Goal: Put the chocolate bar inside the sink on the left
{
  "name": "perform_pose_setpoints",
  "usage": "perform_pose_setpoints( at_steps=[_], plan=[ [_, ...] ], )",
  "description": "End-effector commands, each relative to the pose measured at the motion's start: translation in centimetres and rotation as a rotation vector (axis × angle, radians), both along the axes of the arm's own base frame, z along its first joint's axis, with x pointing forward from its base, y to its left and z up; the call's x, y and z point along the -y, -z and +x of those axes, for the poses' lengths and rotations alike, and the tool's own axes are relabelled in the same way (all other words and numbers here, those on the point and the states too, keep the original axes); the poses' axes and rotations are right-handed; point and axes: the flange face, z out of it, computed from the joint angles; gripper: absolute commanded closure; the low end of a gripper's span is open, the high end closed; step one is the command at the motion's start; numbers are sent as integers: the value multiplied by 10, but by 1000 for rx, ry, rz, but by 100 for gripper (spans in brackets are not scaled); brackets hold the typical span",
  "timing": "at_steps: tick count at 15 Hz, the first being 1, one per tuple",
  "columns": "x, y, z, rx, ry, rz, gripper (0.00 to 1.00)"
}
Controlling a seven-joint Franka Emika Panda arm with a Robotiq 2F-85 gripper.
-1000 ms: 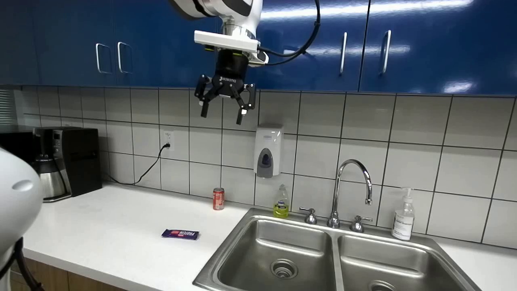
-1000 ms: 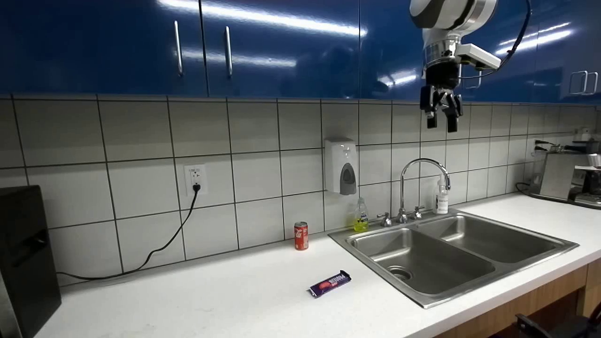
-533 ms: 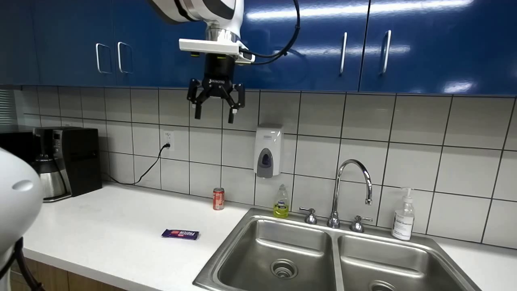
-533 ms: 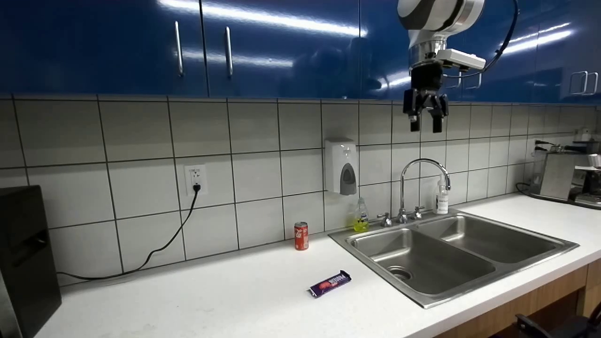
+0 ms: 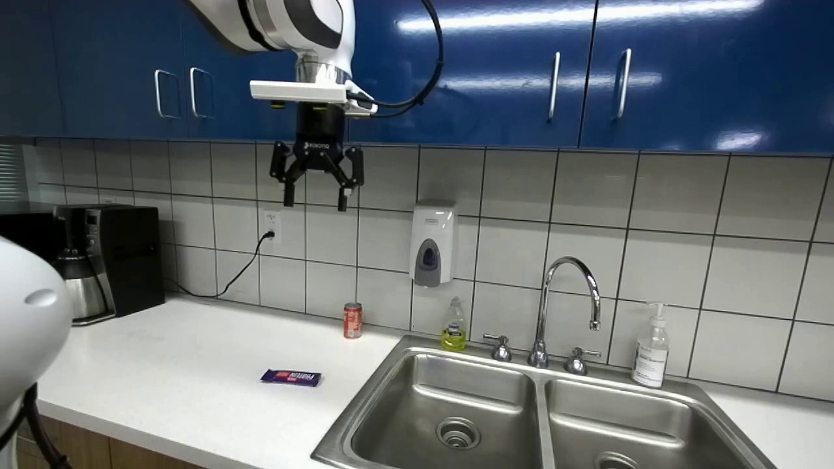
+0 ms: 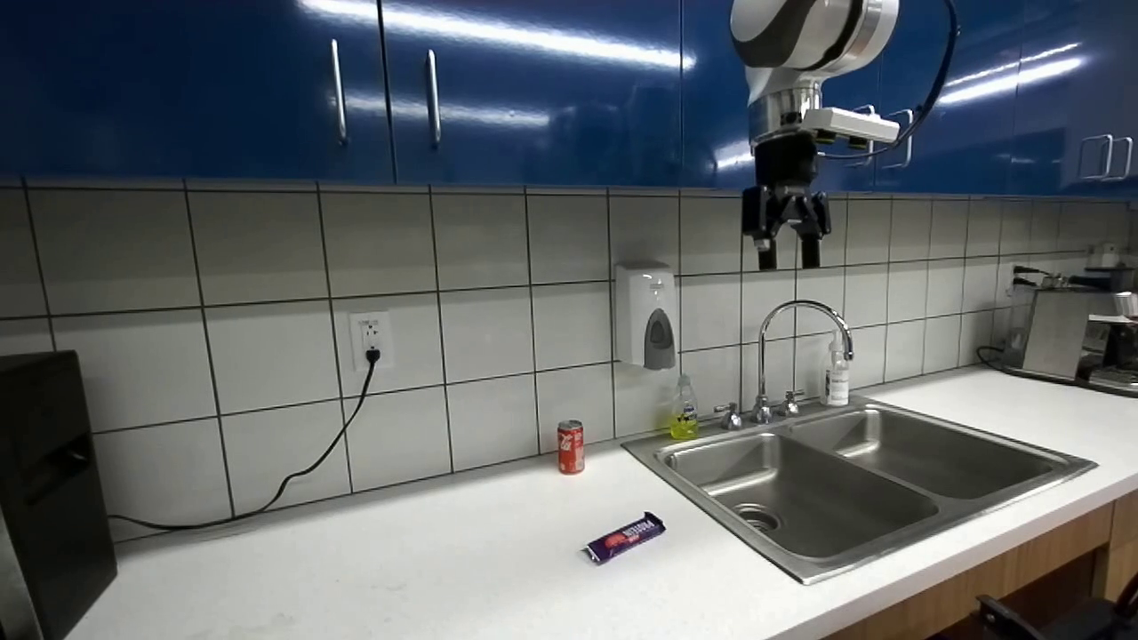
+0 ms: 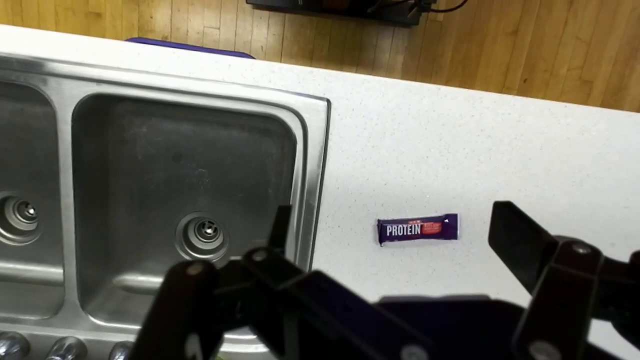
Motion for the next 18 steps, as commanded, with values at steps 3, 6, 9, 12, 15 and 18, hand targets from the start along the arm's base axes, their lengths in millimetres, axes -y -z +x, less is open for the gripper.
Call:
perform_pose_setpoints(
  at_steps=[3, 6, 9, 12, 15, 18],
  plan=[
    [-20, 46, -9, -35, -27, -20, 0],
    [-27, 79, -12, -50, -46, -28, 0],
    [-32, 112, -11, -46, -63, -44, 0],
    [-37, 143, -6, -42, -86, -57, 0],
    [-42, 172, 4, -30, -125, -69, 0],
    [-48, 201, 20, -22, -153, -74, 0]
  ],
)
